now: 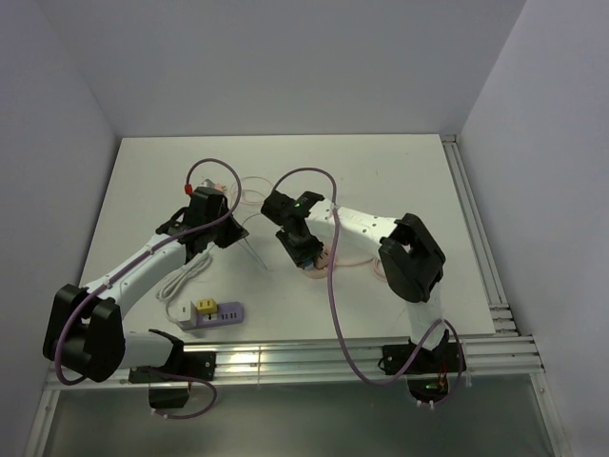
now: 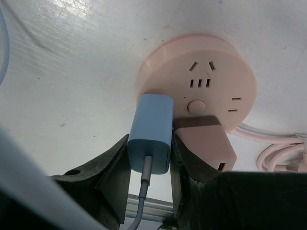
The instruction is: Insert the plug
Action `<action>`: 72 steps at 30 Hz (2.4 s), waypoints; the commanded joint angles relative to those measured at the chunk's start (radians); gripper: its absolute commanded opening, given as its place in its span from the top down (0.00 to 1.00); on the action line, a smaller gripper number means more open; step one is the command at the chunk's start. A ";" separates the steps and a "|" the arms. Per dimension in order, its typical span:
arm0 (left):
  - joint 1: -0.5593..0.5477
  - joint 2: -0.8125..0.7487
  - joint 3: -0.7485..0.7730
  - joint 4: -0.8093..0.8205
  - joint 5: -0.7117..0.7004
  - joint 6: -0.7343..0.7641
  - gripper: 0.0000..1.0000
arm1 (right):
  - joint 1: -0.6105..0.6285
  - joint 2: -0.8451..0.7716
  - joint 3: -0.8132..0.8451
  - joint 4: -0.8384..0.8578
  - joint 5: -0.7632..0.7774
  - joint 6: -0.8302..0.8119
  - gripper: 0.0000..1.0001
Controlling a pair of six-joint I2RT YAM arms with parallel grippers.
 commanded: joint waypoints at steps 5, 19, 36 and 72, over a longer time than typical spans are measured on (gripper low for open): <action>0.005 0.001 0.007 0.012 -0.011 0.022 1.00 | -0.014 0.101 -0.126 0.150 -0.074 0.048 1.00; 0.011 0.085 0.026 0.055 0.094 -0.009 1.00 | -0.002 -0.099 0.035 0.062 -0.039 0.054 0.39; 0.008 0.091 -0.002 0.094 0.096 -0.041 1.00 | 0.032 -0.282 -0.152 0.123 0.082 0.054 0.32; 0.008 0.140 0.009 0.106 0.121 0.002 1.00 | -0.013 -0.153 -0.269 0.358 0.037 -0.035 1.00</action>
